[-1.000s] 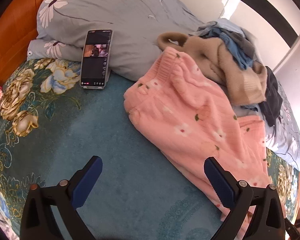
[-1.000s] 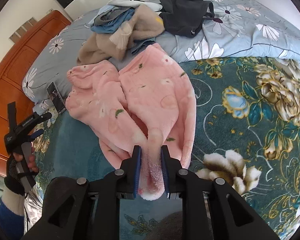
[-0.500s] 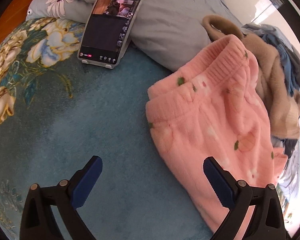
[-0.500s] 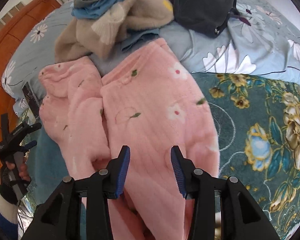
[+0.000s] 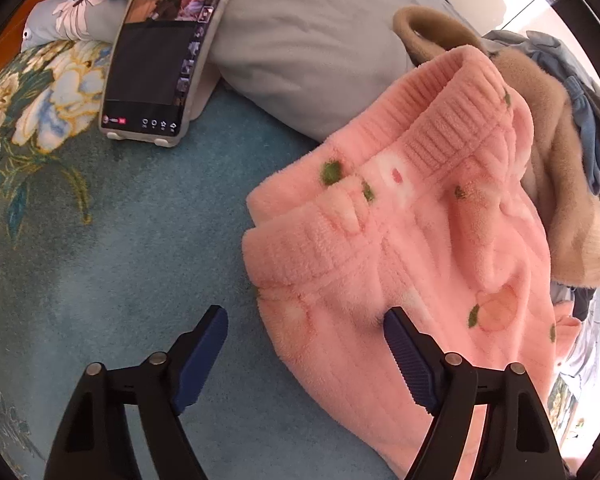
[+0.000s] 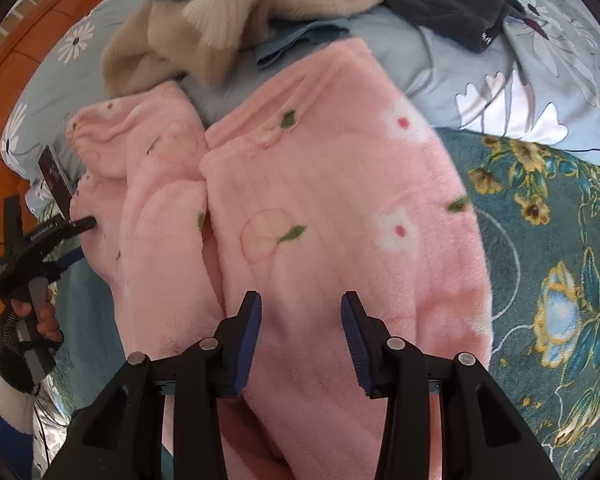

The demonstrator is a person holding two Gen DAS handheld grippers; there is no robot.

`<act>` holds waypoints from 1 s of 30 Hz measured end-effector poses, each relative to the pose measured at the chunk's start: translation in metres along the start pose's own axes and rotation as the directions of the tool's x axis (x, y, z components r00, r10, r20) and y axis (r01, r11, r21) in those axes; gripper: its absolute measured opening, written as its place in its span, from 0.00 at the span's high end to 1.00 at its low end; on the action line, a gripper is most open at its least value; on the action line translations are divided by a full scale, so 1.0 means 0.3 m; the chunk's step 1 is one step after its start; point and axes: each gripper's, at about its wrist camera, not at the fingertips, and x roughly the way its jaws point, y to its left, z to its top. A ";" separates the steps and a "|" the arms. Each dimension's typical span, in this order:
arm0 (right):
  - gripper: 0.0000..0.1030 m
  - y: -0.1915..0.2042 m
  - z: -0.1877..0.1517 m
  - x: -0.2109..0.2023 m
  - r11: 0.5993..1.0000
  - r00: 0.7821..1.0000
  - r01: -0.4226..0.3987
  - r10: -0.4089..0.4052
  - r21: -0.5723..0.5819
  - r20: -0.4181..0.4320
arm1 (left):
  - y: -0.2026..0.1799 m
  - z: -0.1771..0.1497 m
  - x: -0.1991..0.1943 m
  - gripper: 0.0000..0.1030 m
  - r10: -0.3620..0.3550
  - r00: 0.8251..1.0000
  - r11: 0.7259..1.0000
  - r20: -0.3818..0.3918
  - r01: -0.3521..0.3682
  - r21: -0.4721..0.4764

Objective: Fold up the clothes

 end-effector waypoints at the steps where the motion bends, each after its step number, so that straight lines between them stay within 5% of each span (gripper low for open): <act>1: 0.58 -0.008 0.006 -0.003 1.000 1.000 0.006 -0.006 0.000 0.006 | 0.000 0.003 0.002 0.20 0.002 1.000 1.000 0.004 -0.002 0.002; 4: 0.56 -0.035 0.027 -0.008 1.000 0.999 0.027 -0.027 0.002 0.023 | -0.002 0.013 0.008 0.21 0.008 1.000 1.000 0.011 -0.008 0.008; 7: 0.54 -0.091 0.110 0.041 0.996 0.996 0.087 -0.088 0.026 0.018 | -0.006 0.020 0.012 0.33 -0.002 1.000 1.000 0.011 0.002 -0.004; 13: 0.55 -0.168 0.151 0.145 0.996 0.998 0.028 -0.024 0.083 -0.051 | -0.010 0.016 0.025 0.53 -0.005 1.000 1.000 -0.002 0.005 -0.019; 14: 0.58 -0.168 0.144 0.148 0.996 0.998 0.007 -0.002 0.090 -0.055 | -0.010 0.014 0.024 0.58 -0.009 1.000 1.000 -0.002 0.009 -0.023; 15: 0.73 -0.169 0.137 0.148 0.995 0.998 -0.013 0.018 0.097 -0.056 | -0.009 0.012 0.022 0.60 -0.016 1.000 0.999 -0.002 0.016 -0.029; 16: 0.94 -0.169 0.125 0.129 0.994 0.998 -0.029 0.033 0.101 -0.044 | -0.009 0.010 0.019 0.67 -0.021 1.000 0.999 -0.001 0.021 -0.034; 17: 0.95 -0.170 0.113 0.110 0.994 0.998 -0.045 0.048 0.105 -0.032 | -0.010 0.008 0.013 0.73 -0.026 1.000 0.999 0.002 0.026 -0.039; 21: 0.97 -0.172 0.067 0.032 0.987 0.994 -0.109 0.107 0.118 0.020 | -0.010 -0.006 -0.041 0.85 -0.048 0.998 0.997 0.036 0.050 -0.053; 25: 0.98 -0.224 0.019 -0.141 0.972 0.979 -0.155 0.128 0.174 0.160 | 0.007 -0.034 -0.159 0.87 -0.081 0.990 0.993 0.111 0.090 -0.071; 30: 0.98 -0.389 -0.144 -0.347 0.935 0.955 -0.148 0.050 0.322 0.293 | 0.072 -0.124 -0.348 0.87 -0.081 0.973 0.993 0.217 0.096 -0.062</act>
